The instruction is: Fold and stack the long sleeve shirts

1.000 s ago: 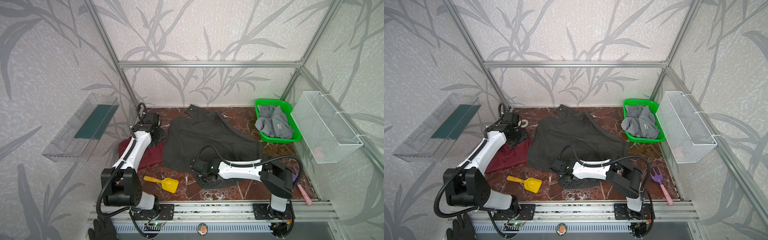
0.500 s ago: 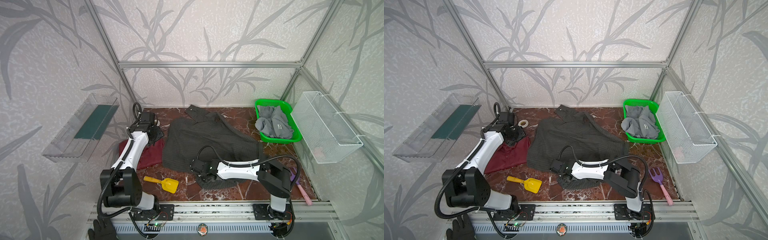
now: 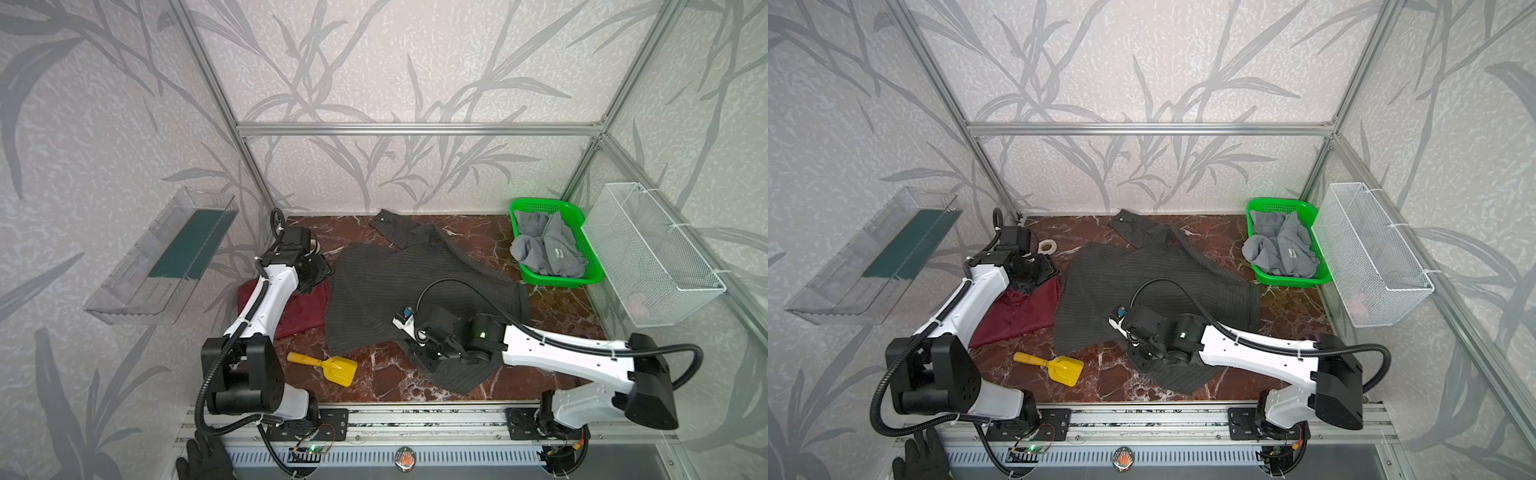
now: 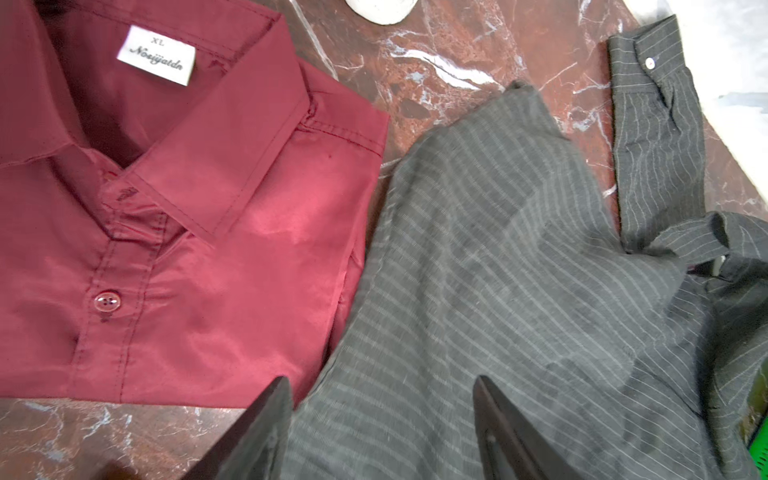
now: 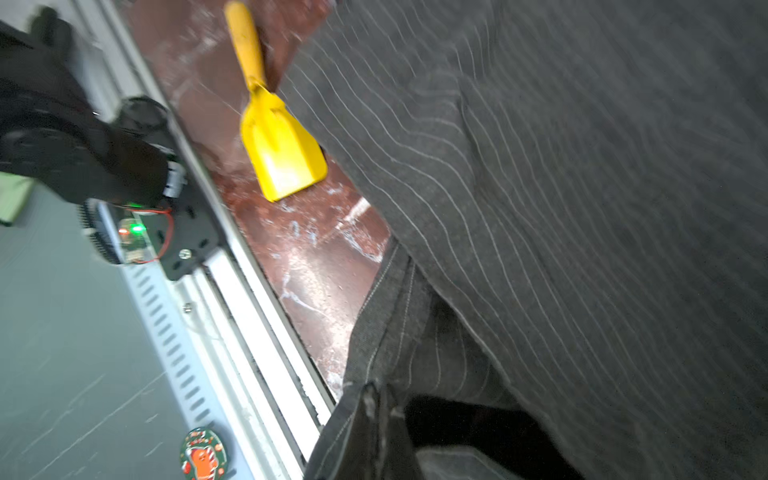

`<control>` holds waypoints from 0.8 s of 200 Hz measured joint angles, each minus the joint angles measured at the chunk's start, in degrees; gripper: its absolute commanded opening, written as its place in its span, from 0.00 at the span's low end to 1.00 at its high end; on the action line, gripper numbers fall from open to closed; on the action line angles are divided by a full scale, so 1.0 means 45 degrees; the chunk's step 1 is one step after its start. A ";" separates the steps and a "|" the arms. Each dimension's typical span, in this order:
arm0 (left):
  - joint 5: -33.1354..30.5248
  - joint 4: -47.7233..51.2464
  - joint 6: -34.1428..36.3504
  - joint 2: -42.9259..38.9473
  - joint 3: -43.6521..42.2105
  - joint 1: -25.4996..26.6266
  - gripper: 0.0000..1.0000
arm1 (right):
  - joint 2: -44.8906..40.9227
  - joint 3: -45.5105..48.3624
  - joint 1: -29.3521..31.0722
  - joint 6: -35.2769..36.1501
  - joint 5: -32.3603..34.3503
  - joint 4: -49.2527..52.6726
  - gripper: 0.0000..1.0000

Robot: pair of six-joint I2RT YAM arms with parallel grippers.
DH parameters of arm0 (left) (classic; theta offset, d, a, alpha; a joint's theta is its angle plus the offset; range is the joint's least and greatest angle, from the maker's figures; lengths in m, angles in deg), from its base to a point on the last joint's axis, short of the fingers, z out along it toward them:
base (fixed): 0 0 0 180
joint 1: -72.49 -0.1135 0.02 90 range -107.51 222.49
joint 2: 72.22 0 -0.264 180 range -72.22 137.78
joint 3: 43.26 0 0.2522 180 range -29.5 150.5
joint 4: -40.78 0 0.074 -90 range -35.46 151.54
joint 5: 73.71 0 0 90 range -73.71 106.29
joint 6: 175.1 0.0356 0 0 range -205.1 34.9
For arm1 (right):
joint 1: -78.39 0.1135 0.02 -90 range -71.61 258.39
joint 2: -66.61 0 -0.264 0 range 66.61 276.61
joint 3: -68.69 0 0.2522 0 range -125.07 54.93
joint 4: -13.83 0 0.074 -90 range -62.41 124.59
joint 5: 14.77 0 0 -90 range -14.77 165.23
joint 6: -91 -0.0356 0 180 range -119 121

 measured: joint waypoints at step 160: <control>0.1336 0.0301 -0.0117 -0.1209 -0.2589 0.0622 0.70 | -0.7480 0.0918 -0.2147 0.1661 -0.2735 0.0097 0.00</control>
